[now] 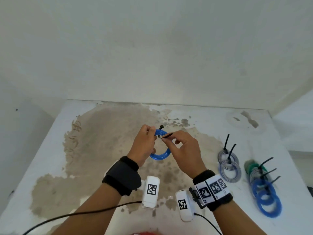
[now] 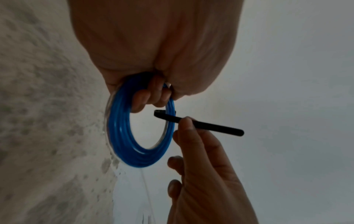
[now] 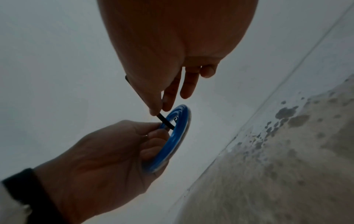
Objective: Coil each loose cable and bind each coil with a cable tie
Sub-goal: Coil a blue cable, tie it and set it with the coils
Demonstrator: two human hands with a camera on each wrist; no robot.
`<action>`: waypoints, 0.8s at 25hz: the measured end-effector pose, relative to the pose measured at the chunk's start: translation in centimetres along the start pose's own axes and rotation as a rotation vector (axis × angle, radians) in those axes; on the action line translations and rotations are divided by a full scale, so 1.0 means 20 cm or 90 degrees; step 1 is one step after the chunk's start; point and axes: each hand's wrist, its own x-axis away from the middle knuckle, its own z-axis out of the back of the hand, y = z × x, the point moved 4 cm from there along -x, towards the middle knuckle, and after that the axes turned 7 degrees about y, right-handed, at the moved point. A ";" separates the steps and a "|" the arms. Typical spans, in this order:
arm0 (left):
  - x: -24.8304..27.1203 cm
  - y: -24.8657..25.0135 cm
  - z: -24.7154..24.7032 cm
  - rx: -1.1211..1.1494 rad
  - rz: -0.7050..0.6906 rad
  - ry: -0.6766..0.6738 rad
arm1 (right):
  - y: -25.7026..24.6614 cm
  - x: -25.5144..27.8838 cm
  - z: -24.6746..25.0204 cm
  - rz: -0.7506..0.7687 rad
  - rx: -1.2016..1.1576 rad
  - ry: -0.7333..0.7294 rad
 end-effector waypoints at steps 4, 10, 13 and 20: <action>0.03 0.02 -0.10 0.003 0.010 0.003 | 0.01 0.00 0.08 0.059 0.009 0.030; 0.06 0.04 -0.16 -0.002 -0.003 -0.005 | 0.00 0.00 0.15 0.099 0.044 0.033; 0.06 0.04 -0.17 0.001 -0.006 -0.013 | -0.03 0.01 0.17 0.088 0.016 0.041; 0.08 0.07 -0.17 0.027 -0.005 0.014 | -0.12 0.04 0.17 -0.010 -0.173 0.042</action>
